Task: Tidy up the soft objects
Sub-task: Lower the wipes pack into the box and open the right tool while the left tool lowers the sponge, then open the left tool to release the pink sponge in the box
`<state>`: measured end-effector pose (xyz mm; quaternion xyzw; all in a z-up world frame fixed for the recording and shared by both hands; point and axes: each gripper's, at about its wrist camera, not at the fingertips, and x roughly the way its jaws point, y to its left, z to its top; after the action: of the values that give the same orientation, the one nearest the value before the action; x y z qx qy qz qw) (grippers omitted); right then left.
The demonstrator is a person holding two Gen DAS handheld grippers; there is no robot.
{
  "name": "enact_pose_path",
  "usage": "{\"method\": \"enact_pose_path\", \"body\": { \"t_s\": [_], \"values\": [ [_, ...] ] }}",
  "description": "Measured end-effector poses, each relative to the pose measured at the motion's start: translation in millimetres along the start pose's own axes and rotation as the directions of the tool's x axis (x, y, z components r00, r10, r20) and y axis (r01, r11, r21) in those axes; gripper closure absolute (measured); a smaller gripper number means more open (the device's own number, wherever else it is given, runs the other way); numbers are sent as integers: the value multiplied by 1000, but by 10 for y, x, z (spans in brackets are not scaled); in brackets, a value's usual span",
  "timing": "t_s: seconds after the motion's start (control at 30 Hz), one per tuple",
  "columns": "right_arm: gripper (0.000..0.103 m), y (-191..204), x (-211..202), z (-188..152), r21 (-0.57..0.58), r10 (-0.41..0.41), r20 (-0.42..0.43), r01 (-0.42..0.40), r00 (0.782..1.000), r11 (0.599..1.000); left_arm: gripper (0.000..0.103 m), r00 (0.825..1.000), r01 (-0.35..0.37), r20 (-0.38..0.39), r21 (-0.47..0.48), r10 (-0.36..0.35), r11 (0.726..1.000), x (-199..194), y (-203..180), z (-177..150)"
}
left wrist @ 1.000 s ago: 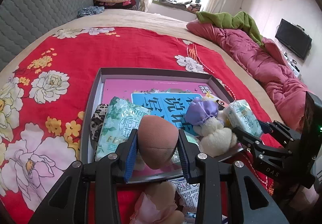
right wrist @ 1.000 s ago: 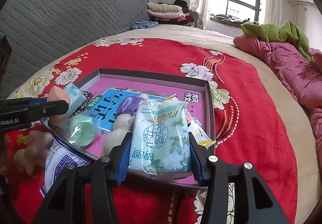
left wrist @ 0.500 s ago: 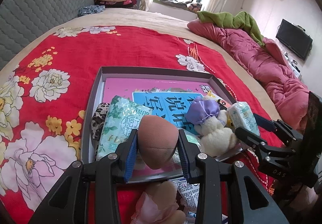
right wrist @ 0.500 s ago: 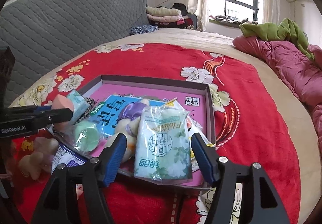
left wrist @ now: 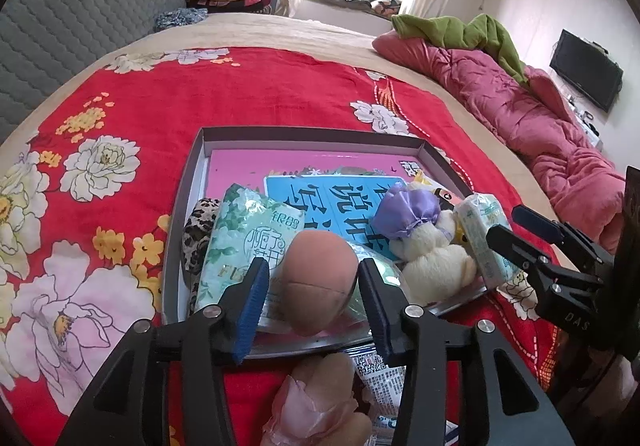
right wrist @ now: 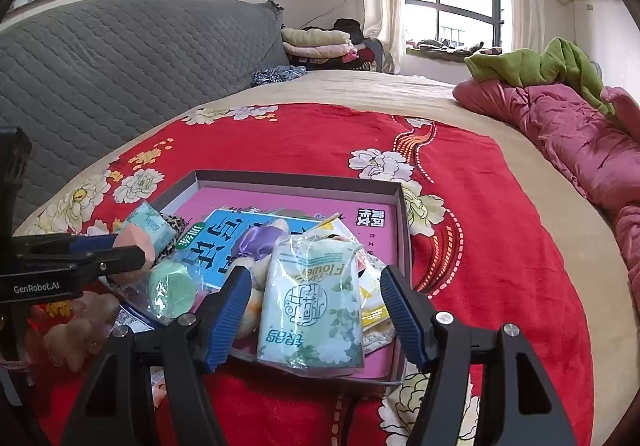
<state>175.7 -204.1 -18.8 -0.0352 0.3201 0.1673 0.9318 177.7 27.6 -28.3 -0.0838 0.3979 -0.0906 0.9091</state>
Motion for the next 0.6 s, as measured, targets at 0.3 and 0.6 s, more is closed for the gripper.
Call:
{"method": "enact_pose_path", "body": {
  "t_s": [0.3, 0.6],
  "values": [
    [36, -18, -22, 9, 2, -9, 13, 9, 1000, 1000, 43, 1000, 10, -6, -24, -10, 1000, -24, 52, -4],
    [36, -32, -40, 5, 10, -8, 16, 8, 1000, 1000, 40, 1000, 21, -7, -25, -21, 999, -58, 42, -2]
  ]
}}
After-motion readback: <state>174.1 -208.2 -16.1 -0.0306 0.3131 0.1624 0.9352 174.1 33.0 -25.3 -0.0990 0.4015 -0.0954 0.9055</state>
